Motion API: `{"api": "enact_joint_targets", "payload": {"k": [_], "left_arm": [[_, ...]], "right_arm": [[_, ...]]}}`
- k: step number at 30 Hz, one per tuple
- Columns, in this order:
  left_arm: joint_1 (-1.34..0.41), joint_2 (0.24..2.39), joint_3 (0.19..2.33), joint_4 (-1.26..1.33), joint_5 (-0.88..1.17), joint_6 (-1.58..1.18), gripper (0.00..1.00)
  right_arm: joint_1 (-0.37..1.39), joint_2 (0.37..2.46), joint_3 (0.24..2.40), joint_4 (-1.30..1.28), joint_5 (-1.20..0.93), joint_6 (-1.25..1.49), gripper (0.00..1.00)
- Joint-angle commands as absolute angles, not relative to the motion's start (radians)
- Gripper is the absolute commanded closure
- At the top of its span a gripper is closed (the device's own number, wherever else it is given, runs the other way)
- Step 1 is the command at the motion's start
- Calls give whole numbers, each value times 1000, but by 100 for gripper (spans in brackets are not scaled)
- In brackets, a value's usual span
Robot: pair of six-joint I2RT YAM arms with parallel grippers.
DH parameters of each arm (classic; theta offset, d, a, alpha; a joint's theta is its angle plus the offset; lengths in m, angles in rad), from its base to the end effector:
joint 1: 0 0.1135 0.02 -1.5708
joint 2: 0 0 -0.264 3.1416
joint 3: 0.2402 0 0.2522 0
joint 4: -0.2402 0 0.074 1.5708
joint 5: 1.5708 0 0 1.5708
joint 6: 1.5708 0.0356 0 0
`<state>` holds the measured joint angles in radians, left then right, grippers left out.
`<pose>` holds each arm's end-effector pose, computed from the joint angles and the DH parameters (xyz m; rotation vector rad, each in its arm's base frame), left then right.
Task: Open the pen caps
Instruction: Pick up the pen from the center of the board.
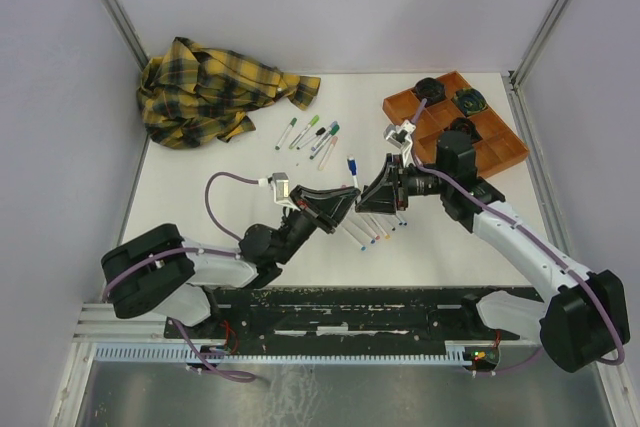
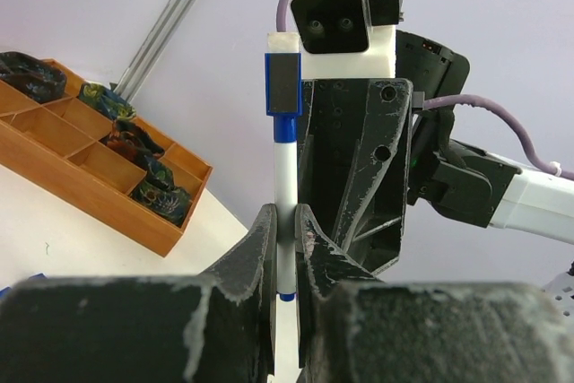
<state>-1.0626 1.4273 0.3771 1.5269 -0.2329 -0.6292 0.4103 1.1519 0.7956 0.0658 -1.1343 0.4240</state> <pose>0.1301 -0.2167 0.2420 0.0328 1.2153 -1.3748 0.2150 0.1287 0.3000 -0.8454 1.8140 1.5986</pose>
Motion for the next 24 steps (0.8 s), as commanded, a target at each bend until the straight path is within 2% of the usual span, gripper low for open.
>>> {"api": "enact_joint_targets", "payload": {"k": [1,4,7,8,10,15,18,22,24], "left_arm": [[-1066,1447,415,1594,-234,-646,97],[-1067,1458,419,1600,-227,-655,97],[-1066,1463,418,1608,-223,-662,97],[-1068,1463,417,1608,-221,-664,95],[-1066,1453,412,1608,-223,-663,89],[-1062,1401,366,1592,-256,-682,57],[-1038,1329,359,1473,-246,-711,41],[-959,1195,441,1063,-118,-737,36],[-930,1167,488,956,-14,-721,35]], "right_arm": [[424,1155,845,69,-1113,408,66],[427,1157,847,67,-1111,405,76],[429,1160,856,33,-1107,375,98],[429,1160,864,6,-1103,355,100],[429,1157,879,-31,-1096,326,100],[430,1154,910,-128,-1091,242,100],[429,1151,939,-222,-1091,150,100],[429,1145,1003,-434,-1069,-56,100],[430,1142,1018,-482,-1059,-108,100]]}}
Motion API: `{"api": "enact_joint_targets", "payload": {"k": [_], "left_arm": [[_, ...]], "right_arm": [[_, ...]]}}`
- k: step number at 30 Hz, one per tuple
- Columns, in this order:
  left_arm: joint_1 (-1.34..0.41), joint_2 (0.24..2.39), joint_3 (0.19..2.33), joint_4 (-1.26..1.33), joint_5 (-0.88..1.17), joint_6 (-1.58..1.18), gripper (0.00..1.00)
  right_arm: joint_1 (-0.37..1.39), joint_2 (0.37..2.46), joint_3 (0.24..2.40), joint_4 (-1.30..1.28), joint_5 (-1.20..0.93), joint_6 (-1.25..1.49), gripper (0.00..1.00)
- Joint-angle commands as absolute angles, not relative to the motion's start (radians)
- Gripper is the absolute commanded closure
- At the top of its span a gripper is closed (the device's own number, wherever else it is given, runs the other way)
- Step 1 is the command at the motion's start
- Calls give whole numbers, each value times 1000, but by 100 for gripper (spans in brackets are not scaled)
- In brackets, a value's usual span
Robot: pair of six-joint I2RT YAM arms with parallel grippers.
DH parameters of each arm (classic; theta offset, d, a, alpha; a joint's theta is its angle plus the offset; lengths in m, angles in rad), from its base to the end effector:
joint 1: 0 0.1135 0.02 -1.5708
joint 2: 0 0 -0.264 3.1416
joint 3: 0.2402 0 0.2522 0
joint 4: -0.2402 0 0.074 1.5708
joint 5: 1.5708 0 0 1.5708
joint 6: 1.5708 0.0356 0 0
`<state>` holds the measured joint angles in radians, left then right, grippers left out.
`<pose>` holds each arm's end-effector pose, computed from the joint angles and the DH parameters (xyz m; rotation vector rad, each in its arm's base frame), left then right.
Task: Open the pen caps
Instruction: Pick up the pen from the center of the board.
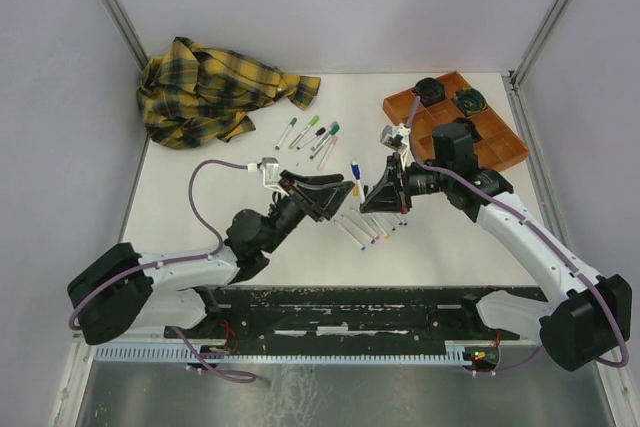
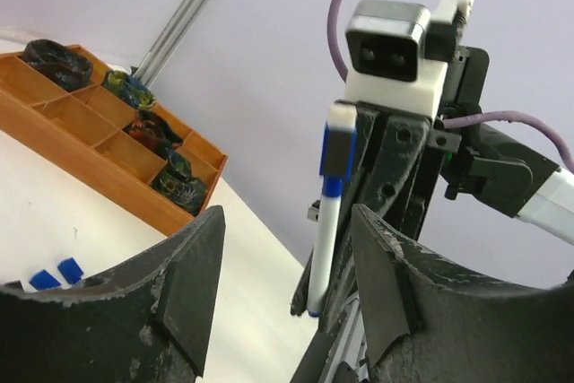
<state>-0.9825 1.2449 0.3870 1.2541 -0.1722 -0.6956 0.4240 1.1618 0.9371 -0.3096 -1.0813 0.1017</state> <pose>0.1392 -0.1977 0.2596 0.0188 1.2959 -1.3625 0.2106 0.1295 0.3134 -0.9882 1.8484 1.4434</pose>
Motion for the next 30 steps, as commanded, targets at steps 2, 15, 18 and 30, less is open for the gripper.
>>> {"api": "enact_joint_targets", "payload": {"k": [2,15,18,30], "left_arm": [[-909,1158,531,883,65,-714,35],[-886,1226,611,831,247,-719,57],[-886,1254,619,865,271,-732,72],[-886,1265,594,962,235,-742,97]], "right_arm": [[429,1141,1027,-518,-1064,-150,100],[430,1152,1031,-538,-1078,-178,100],[429,1151,1030,-543,-1078,-184,100],[429,1152,1028,-532,-1085,-155,90]]}}
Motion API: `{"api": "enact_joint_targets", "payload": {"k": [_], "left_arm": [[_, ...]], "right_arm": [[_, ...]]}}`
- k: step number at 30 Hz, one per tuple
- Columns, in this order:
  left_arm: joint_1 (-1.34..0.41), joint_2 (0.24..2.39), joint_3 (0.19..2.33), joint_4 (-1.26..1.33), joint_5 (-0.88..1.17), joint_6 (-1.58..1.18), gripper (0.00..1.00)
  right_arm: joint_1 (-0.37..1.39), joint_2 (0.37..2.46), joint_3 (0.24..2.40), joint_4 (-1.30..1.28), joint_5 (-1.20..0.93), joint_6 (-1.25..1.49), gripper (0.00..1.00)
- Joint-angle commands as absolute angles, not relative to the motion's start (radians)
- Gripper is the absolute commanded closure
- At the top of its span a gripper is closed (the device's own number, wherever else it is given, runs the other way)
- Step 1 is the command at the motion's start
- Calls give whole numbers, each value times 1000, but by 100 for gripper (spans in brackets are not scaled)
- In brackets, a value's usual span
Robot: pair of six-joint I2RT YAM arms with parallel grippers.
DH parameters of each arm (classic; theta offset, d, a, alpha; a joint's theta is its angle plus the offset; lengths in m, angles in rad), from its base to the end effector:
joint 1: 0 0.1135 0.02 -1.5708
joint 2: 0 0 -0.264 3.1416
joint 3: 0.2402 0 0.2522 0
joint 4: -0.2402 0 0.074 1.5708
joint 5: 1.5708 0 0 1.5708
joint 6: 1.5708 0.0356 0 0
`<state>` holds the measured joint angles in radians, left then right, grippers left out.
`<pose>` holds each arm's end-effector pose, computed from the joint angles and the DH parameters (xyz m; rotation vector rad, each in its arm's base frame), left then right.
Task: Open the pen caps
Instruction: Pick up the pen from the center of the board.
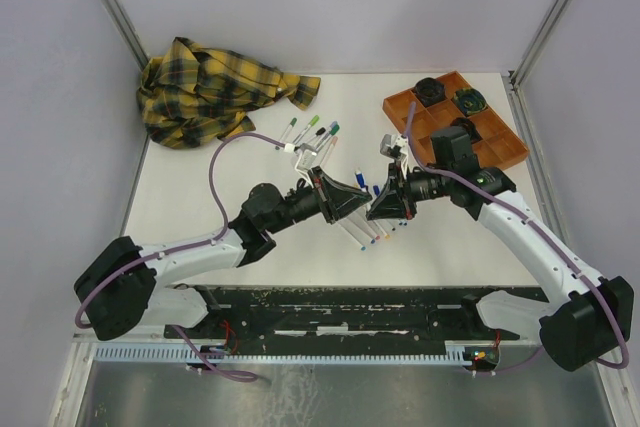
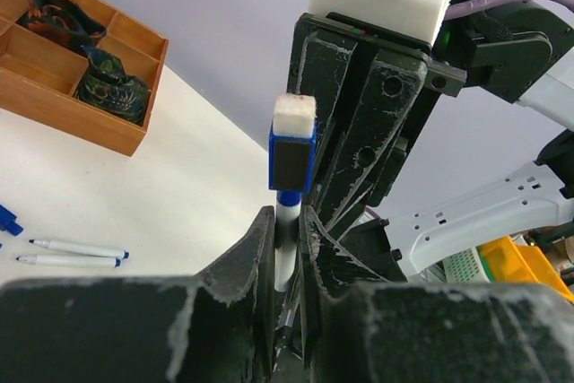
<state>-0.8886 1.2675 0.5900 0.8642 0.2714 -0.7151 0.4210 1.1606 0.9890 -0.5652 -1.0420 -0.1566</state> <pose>0.1666 -0.2203 0.2787 0.3888 1.5225 -1.4916 0.2014 0.1239 0.3111 -1.1190 1.8764 1.3282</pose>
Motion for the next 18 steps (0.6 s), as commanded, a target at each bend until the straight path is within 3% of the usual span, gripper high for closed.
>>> {"api": "enact_joint_targets", "payload": {"k": [1,4,6,18], "left_arm": [[-885,1261,579,975,211,-750,97],[-886,1260,526,1100,157,-780,97],[-886,1274,503,1162,136,-803,97],[-895,1336,506,1253,137,-828,97]], "right_arm": [[429,1152,1021,-505,-1090,-118,83],[428,1153,982,-383,-1106,14,63],[429,1164,965,-305,-1107,83,58],[428,1184,916,-159,-1073,238,61]]}}
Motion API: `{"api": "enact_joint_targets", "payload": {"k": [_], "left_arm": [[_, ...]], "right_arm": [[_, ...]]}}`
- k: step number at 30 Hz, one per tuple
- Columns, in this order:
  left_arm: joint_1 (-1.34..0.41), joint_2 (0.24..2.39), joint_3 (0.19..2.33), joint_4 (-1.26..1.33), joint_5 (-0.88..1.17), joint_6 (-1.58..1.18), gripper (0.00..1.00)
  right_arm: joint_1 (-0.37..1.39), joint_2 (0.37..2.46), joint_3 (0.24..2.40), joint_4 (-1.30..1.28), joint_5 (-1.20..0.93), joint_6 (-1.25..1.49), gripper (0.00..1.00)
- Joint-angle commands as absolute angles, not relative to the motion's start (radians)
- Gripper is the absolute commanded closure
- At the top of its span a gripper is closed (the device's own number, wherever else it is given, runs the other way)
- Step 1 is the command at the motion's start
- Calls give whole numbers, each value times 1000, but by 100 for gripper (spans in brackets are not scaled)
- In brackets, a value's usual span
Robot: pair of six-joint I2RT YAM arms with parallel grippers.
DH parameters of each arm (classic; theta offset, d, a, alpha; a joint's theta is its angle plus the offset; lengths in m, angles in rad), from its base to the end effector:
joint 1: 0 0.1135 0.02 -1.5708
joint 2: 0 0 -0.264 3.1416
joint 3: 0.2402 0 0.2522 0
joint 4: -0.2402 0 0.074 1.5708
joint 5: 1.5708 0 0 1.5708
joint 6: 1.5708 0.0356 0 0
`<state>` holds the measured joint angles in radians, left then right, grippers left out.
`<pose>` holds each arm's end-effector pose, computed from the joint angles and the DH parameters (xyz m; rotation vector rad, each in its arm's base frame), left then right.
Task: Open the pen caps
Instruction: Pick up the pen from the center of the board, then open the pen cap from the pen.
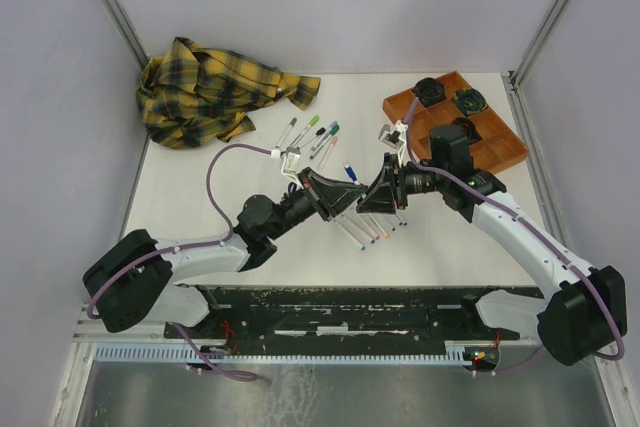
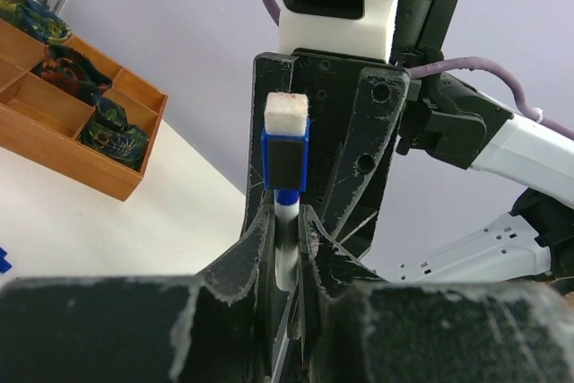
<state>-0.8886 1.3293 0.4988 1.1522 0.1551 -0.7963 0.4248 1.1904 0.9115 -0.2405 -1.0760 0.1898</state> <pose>0.1659 -0.2130 0.2640 0.2165 1.3986 -1.5296 0.2175 0.1328 0.3037 -0.9197 1.9002 1.4847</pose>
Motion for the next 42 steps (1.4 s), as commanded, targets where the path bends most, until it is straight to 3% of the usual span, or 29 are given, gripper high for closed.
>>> {"api": "enact_joint_targets", "payload": {"k": [1,4,11,12,16,18,21,29,31,38,42], "left_arm": [[-895,1337,505,1253,138,-828,97],[-895,1336,503,1253,140,-828,97],[-894,1326,496,1251,129,-828,97],[-895,1322,492,1248,127,-828,93],[-893,1291,467,1236,102,-845,53],[-891,1273,454,1236,93,-849,42],[-870,1252,440,1230,105,-880,34],[-784,1312,437,1394,238,-1028,29],[-785,1319,449,1380,239,-1025,31],[-783,1336,509,1313,252,-1003,54],[-782,1342,524,1292,247,-991,59]], "right_arm": [[428,1185,915,-157,-1073,245,62],[427,1188,911,-138,-1077,262,69],[428,1190,914,-132,-1106,258,100],[429,1188,918,-147,-1107,246,100],[427,1190,943,-219,-1111,170,100],[427,1189,950,-246,-1122,140,100],[428,1186,964,-295,-1149,82,100],[427,1187,973,-335,-1158,43,100],[428,1187,974,-342,-1157,36,100],[428,1189,981,-364,-1149,17,100],[428,1193,983,-377,-1143,7,100]]}}
